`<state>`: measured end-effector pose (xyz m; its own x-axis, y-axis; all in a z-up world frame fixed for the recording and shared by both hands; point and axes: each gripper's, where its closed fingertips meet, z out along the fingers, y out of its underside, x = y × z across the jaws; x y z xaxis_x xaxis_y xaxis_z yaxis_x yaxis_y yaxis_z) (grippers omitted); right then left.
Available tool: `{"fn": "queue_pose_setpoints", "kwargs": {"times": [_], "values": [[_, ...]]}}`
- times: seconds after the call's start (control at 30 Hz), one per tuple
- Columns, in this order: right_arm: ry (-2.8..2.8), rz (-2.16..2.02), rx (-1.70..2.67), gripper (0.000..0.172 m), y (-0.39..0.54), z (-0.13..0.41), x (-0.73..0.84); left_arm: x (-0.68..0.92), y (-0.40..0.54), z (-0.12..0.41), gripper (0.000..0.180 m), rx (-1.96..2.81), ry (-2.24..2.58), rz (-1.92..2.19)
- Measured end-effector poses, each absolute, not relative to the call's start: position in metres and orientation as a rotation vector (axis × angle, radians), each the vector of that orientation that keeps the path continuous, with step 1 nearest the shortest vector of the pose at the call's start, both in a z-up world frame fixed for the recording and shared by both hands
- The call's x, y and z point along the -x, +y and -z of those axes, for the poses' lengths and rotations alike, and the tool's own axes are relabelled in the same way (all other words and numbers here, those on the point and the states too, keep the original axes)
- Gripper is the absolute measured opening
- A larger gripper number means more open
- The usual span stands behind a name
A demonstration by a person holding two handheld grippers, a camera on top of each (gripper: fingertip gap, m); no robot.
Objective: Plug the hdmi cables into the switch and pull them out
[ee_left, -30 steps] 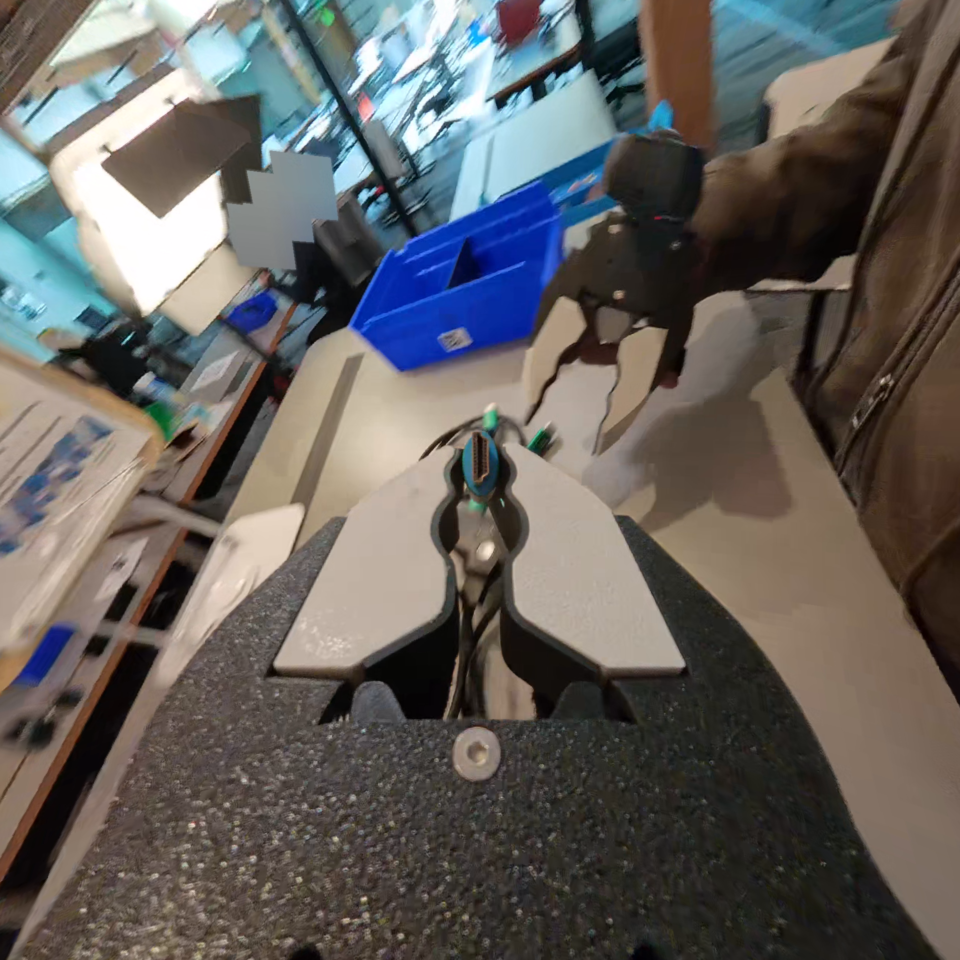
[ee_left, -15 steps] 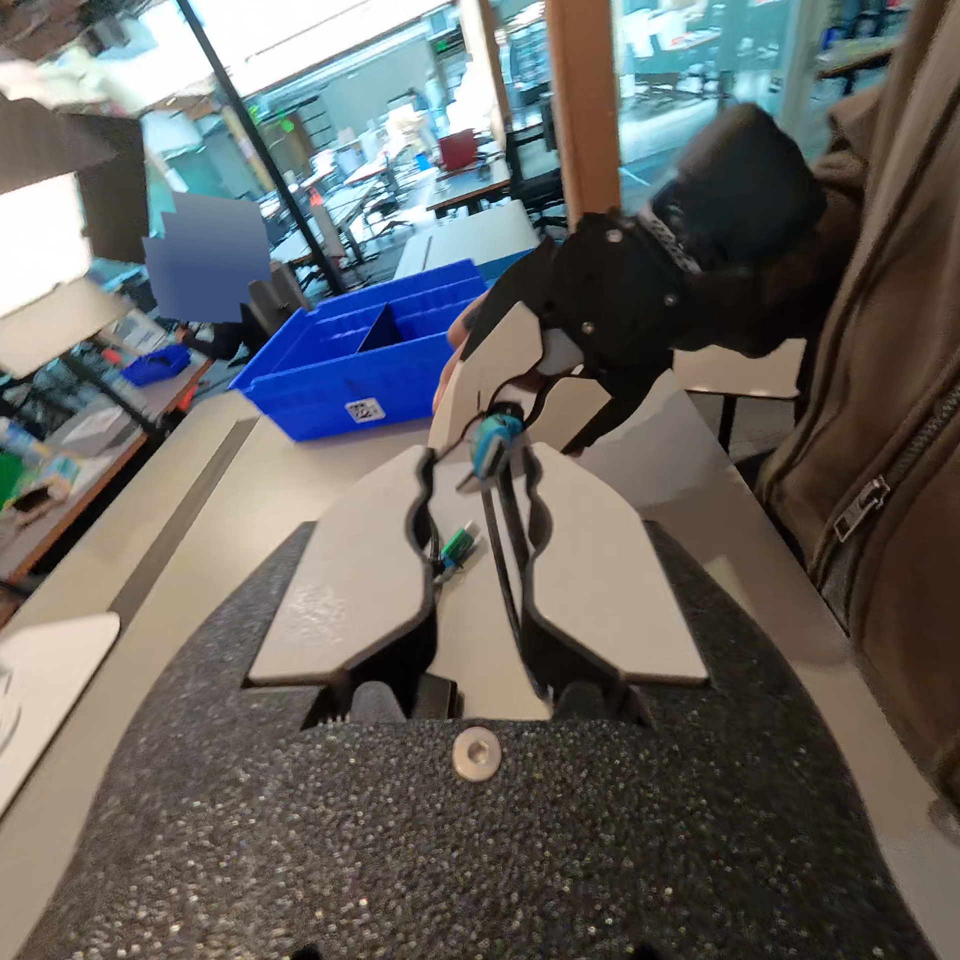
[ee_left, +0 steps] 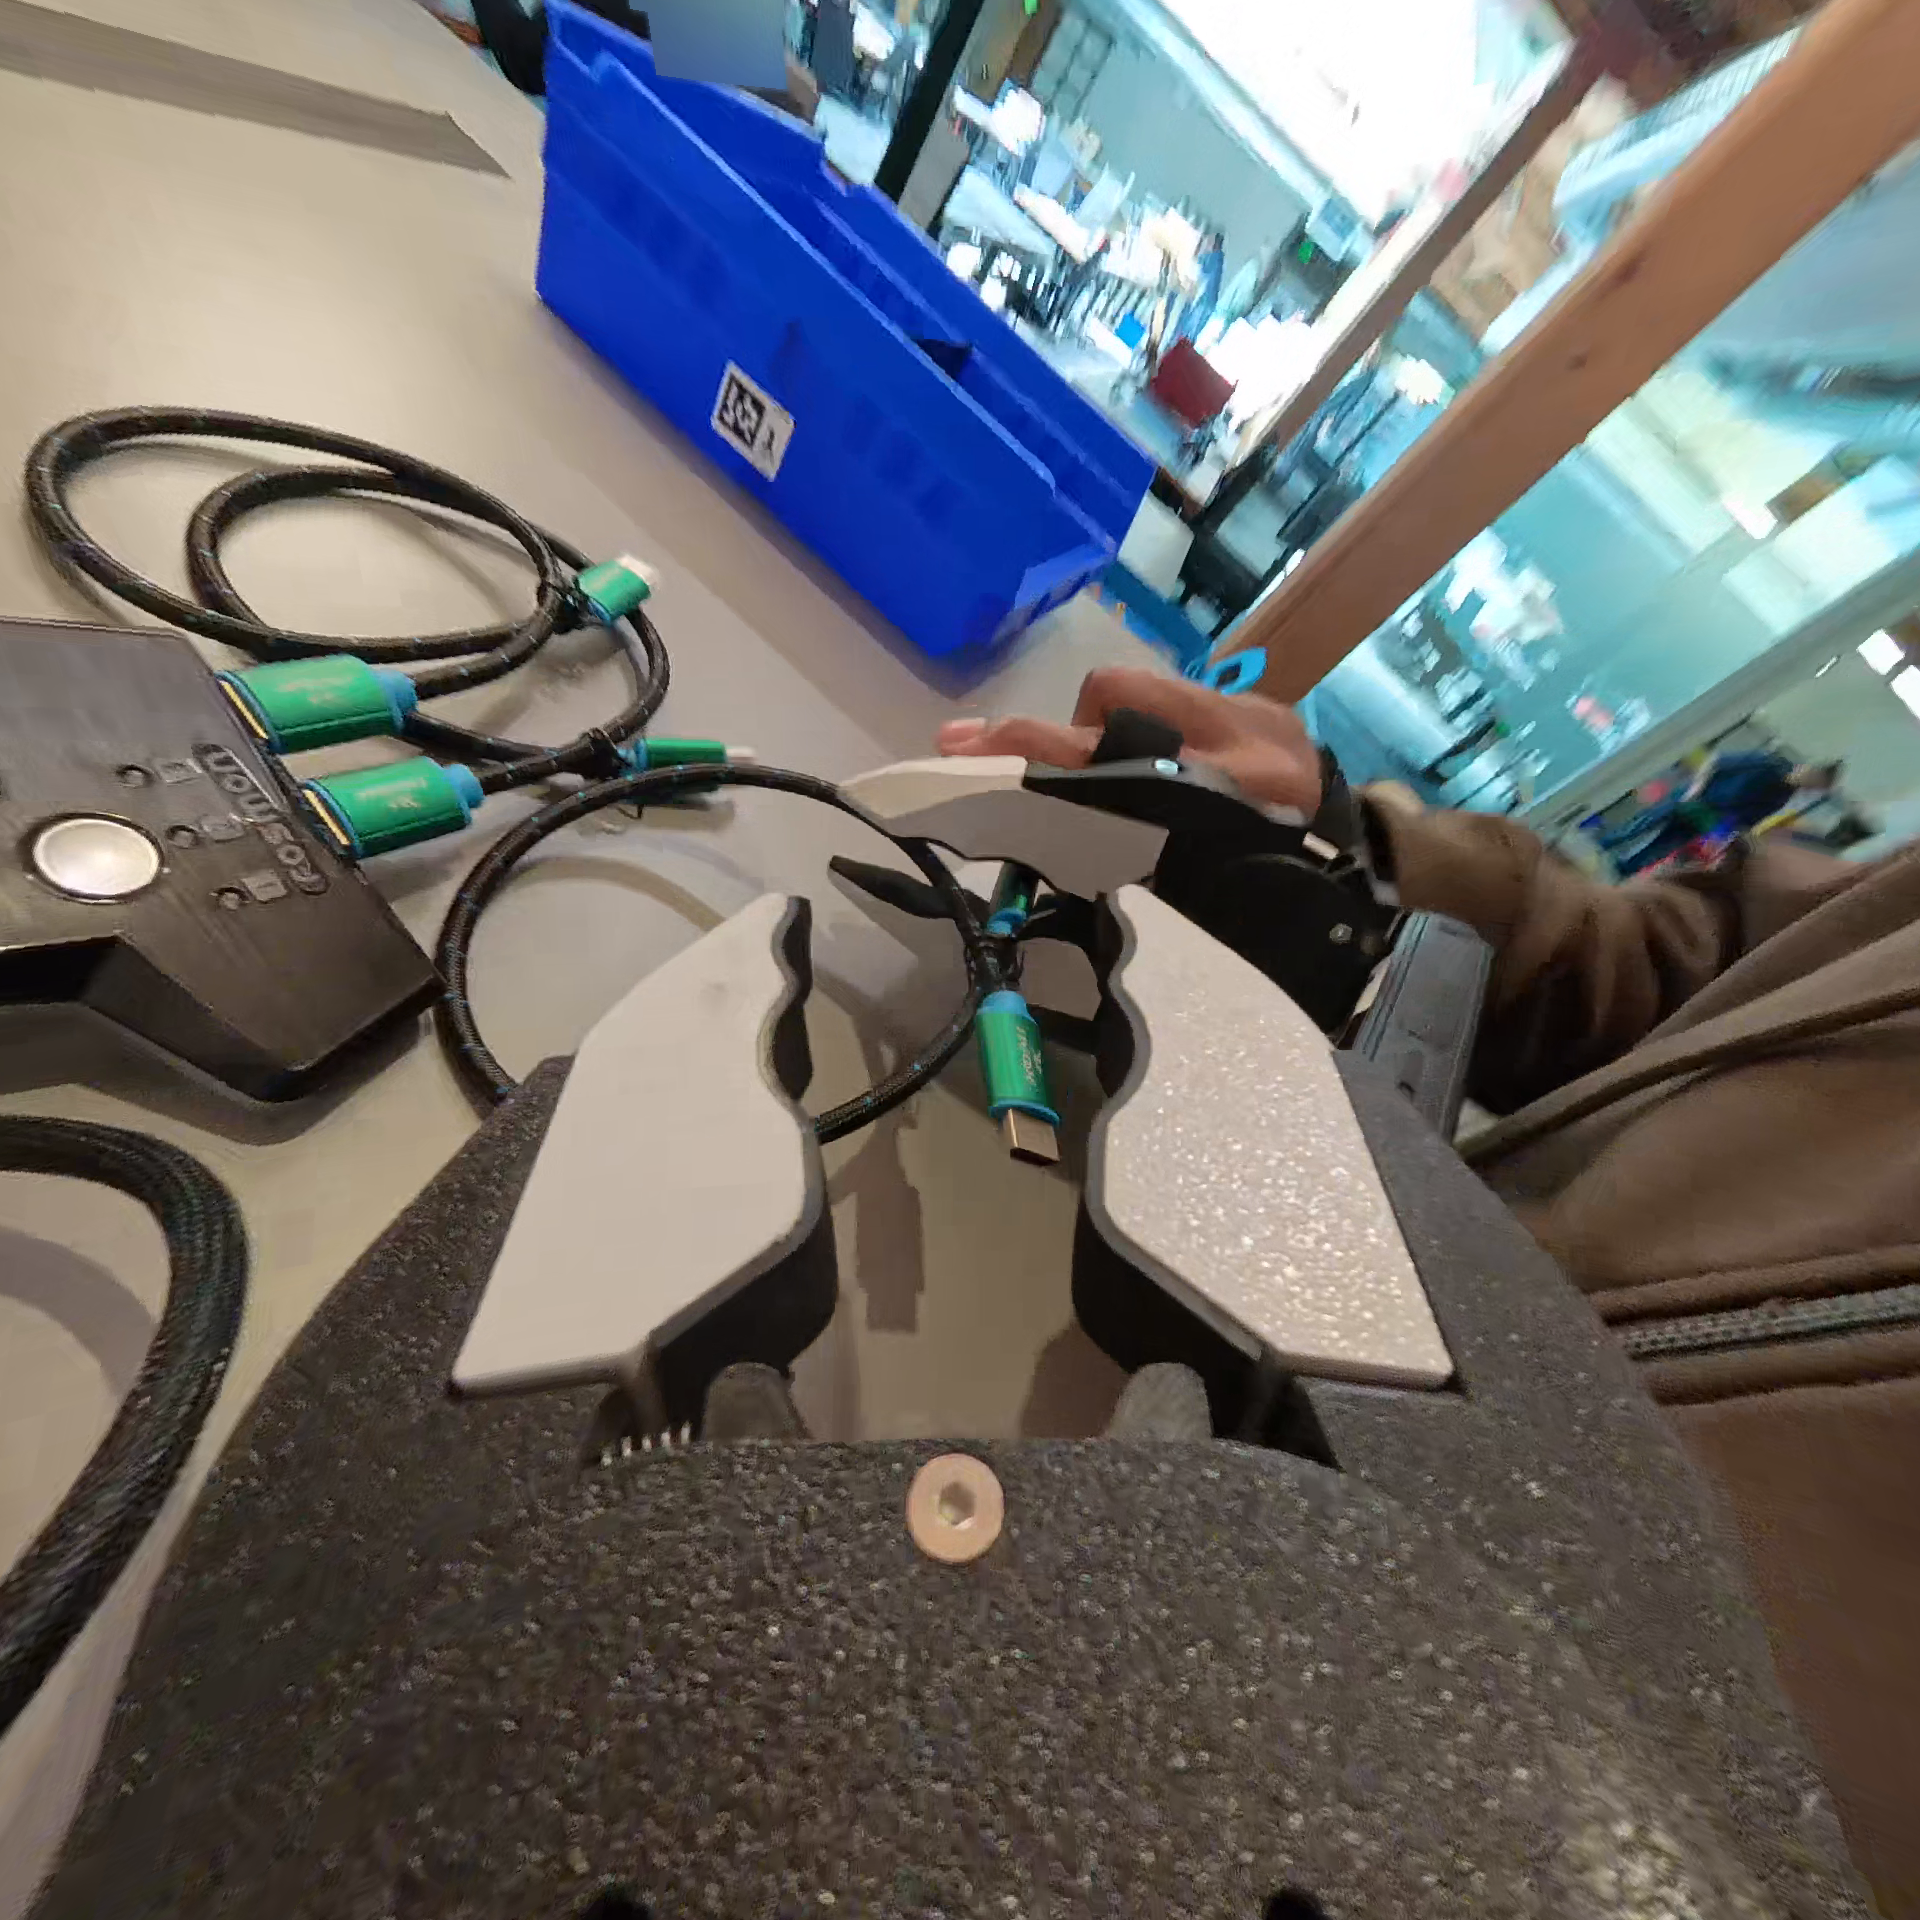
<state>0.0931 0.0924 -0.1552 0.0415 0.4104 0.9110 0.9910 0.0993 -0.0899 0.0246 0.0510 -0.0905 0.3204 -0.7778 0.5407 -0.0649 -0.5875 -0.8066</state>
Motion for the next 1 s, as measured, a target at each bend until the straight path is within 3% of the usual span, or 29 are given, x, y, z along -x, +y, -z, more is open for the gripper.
{"fn": "queue_pose_setpoints", "kwargs": {"times": [0.37, 0.47, 0.57, 0.77, 1.0], "values": [[-1.461, 0.871, 1.533, 0.018, 0.094, 0.168, -0.089, -0.035, 0.019, 0.132, 0.041, 1.988, 1.072, 1.087], [-1.460, 0.868, 1.532, 0.018, 0.096, 0.168, -0.087, -0.033, 0.022, 0.131, 0.029, 1.969, 1.066, 1.084], [-1.467, 0.838, 1.507, 0.023, 0.095, 0.165, -0.081, -0.031, 0.022, 0.133, 0.017, 1.950, 1.066, 1.120], [-1.524, 0.758, 1.394, 0.043, 0.086, 0.159, -0.077, -0.019, 0.033, 0.127, 0.014, 1.945, 0.866, 1.285], [-1.517, 0.703, 1.233, 0.044, 0.070, 0.145, -0.052, -0.018, 0.045, 0.116, 0.013, 1.915, 0.732, 1.296]]}}
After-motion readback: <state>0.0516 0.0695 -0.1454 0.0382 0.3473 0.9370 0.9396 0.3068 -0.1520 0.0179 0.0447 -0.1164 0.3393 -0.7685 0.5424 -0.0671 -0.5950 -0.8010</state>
